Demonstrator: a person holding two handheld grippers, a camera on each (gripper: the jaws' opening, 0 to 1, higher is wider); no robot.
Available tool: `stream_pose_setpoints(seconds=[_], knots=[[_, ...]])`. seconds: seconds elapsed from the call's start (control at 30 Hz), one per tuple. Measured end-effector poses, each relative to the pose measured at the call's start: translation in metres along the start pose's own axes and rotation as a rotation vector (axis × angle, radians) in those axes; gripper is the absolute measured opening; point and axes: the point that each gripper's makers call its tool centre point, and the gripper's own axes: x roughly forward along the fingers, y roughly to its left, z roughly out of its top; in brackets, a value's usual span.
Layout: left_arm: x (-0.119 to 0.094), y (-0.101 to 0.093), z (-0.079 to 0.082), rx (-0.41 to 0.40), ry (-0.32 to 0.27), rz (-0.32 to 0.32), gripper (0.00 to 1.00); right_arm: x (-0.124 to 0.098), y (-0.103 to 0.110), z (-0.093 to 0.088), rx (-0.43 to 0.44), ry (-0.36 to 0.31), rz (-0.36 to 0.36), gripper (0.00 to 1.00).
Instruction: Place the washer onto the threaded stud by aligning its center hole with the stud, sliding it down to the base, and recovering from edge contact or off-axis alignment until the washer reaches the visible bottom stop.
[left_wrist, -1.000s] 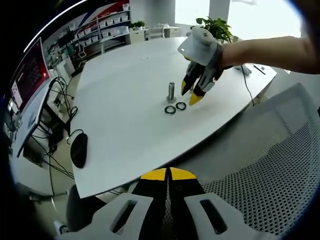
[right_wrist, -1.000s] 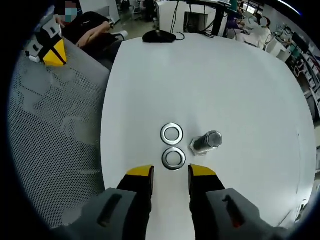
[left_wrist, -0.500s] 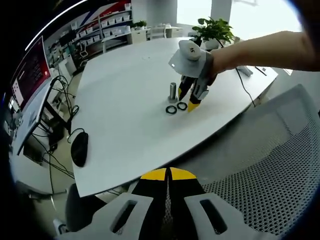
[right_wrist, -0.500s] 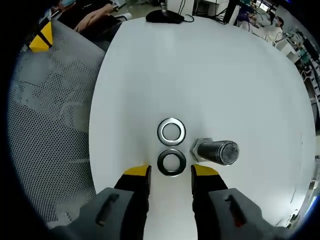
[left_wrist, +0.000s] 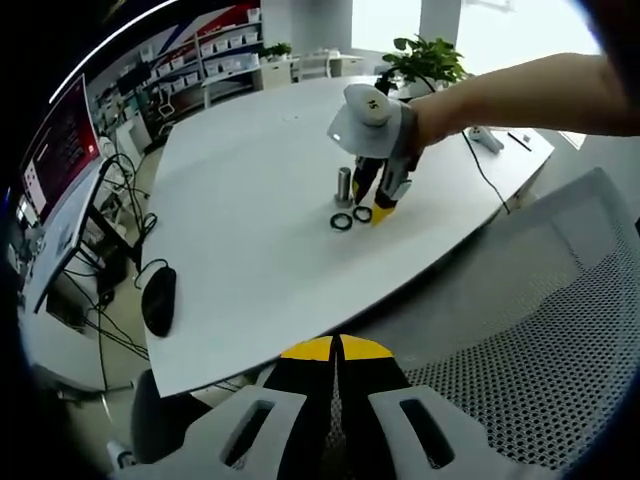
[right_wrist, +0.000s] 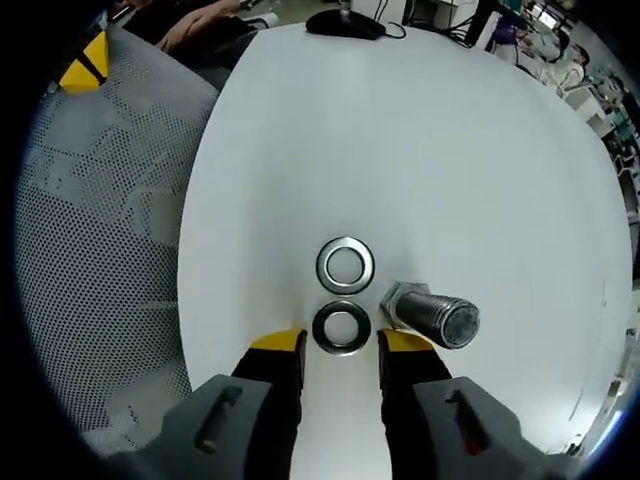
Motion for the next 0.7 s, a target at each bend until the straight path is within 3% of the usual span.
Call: stream_pose_setpoints(seconds=[0.23, 0.27, 0.5, 0.7], knots=[[0.001, 0.001, 0.000, 0.002, -0.003, -0.002, 0.00, 0.008, -0.008, 0.004, -0.008, -0.004, -0.004, 0.26], [0.001, 0.001, 0.000, 0.003, -0.003, -0.002, 0.00, 0.001, 0.000, 0.003, -0.004, -0.001, -0.002, 0.25], [0.000, 0.001, 0.001, 0.005, -0.005, -0.004, 0.00, 0.000, 0.002, 0.002, -0.016, 0.020, -0.013, 0.25], [0.000, 0.001, 0.001, 0.006, -0.009, -0.005, 0.00, -0.001, 0.002, 0.002, 0.016, -0.012, -0.018, 0.24]])
